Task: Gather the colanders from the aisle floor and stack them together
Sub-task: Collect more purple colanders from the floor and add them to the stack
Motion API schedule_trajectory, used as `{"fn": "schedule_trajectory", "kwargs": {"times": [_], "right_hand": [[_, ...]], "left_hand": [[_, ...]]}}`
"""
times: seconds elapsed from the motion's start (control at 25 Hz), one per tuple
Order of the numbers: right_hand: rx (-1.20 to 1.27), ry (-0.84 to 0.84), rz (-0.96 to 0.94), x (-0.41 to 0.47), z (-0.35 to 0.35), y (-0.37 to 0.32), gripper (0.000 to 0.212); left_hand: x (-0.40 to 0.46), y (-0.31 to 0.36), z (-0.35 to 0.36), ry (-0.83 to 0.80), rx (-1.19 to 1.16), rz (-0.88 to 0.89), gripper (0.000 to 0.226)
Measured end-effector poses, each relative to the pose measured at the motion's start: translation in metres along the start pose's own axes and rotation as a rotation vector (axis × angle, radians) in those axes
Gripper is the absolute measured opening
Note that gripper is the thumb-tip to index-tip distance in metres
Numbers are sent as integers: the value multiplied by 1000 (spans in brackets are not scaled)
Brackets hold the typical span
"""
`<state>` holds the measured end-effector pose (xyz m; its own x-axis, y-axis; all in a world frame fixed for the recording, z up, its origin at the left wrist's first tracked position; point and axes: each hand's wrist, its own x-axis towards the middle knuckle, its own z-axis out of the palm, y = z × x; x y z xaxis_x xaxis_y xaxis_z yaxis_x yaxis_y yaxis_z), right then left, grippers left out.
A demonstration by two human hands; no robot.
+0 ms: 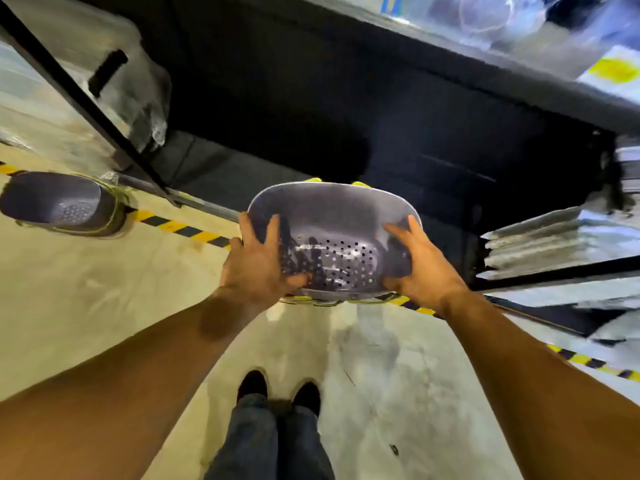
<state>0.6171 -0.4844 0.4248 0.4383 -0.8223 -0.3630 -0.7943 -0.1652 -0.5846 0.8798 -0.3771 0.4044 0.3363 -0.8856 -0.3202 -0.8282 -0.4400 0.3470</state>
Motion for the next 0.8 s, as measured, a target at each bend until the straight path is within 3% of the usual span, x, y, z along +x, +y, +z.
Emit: {"fn": "schedule_trajectory", "kwargs": {"times": [0.2,0.36,0.56,0.68,0.8], "right_hand": [[104,-48,83,85,122,123,98],[59,-111,29,130,194,176,98],[-134,-205,-50,153,256,205,64],[-51,-199,-9,160,280,219,70],[-94,-118,93,161,291,216,92]], "left_hand": [[78,-44,147,-2,17,-13,106],[113,-76,233,-83,111,-116,106],[127,-105,288,-146,126,-107,106],[127,-116,311,-134,72,-71,102],[123,-123,322,-120,69,-39,95]]}}
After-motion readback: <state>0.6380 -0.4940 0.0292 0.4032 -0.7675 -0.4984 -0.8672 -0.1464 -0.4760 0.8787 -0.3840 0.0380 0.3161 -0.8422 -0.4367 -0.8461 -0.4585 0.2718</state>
